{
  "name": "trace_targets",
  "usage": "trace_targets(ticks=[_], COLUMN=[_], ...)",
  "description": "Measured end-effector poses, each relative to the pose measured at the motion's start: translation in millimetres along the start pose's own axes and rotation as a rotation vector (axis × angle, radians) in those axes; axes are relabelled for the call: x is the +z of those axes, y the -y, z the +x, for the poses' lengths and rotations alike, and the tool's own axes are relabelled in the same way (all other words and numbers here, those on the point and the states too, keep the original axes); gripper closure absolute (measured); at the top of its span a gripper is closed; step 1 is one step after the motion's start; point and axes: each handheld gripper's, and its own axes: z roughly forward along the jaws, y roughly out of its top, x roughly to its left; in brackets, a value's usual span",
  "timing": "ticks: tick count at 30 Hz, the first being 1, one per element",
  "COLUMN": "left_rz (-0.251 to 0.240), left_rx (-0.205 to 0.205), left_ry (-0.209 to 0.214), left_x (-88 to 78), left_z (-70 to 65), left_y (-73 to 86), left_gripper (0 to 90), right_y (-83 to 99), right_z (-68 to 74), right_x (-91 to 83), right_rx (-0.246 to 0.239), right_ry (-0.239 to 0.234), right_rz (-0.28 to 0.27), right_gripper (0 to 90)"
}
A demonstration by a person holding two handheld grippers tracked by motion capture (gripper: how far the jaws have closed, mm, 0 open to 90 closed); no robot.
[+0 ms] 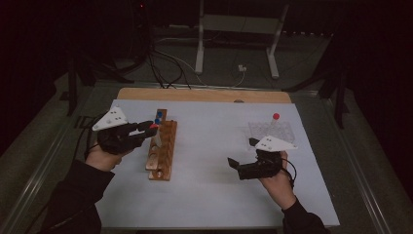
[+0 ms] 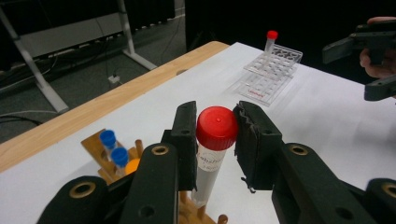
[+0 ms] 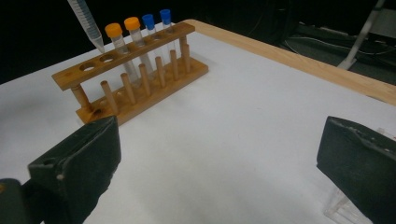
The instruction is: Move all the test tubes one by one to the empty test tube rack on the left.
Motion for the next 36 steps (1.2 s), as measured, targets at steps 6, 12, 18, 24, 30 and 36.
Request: trace_targets(ticks=[6,12,18,24,30,36], left_rz=[0.012,0.037,0.078,0.125,0.127,0.111], left_rx=[-0.03,-0.06,-0.078,-0.077,-0.081,-0.085], left_ry=[-0.033,-0.04,-0.034,-0.045,-0.051,-0.025], left_x=[2.6,12.2,24.9,36.1,36.6,34.0], left_z=[8.5,13.5,13.0,11.1,10.5,10.0], left_y=[12.4,28.5,45.2,59.7,62.7,64.5], left_gripper=[71.0,71.0,71.0,70.9,70.8,69.0], right_y=[0.4,1.4,1.8,2.0,1.9,-0.7], right_z=[0.2,0.0,-0.5,-1.4,-2.1,-3.5], right_x=[-0.6,-1.5,-2.5,-3.3,-3.7,-6.1], right_rx=[-0.002,0.0,0.0,0.002,0.005,0.0], right_ry=[-0.008,-0.016,-0.022,-0.023,-0.022,-0.018], right_rz=[0.0,-0.002,-0.005,-0.005,-0.006,-0.016], right_gripper=[0.0,0.0,0.0,0.0,0.0,0.0])
